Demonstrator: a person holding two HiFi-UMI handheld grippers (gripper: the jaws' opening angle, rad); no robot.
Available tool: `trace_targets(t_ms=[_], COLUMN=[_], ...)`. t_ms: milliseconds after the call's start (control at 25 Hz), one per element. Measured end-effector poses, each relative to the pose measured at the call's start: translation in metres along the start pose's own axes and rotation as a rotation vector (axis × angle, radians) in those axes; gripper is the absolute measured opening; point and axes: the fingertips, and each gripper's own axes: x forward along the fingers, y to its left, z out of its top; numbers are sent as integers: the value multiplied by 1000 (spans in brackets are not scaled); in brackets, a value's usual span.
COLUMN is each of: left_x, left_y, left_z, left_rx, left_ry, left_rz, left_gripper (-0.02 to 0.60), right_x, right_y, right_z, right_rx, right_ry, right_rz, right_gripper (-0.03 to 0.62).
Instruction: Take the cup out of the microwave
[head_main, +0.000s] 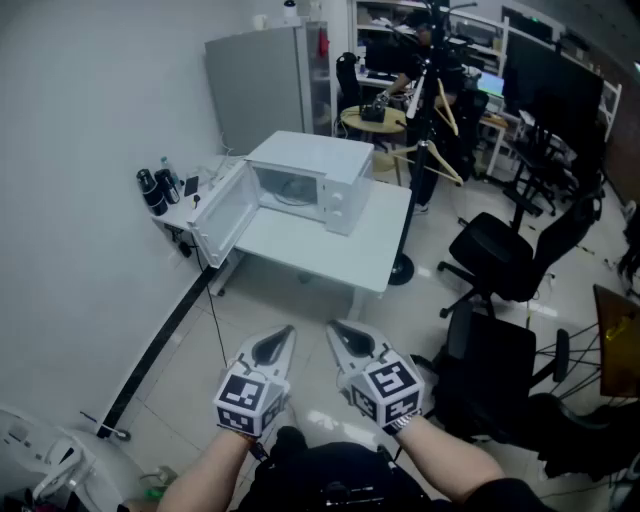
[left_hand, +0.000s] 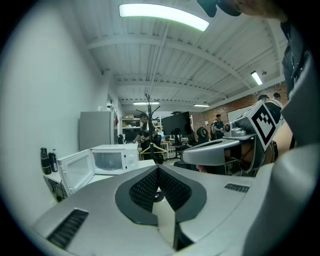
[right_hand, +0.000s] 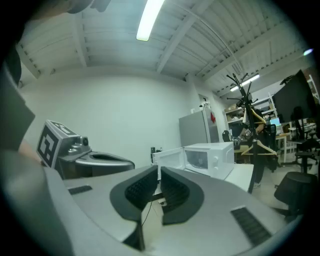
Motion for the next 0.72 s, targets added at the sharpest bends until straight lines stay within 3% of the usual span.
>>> trace_targets(t_ms=[720], left_x=[75], left_y=[157], left_z=[3], left_rx=[-45], left_ry=[-11], left_rz=[-50], left_gripper=[-5], right_x=[169], right_y=[-29], right_z=[11], right_rx=[6], right_ry=[51], right_rz=[-68], right_gripper=[37])
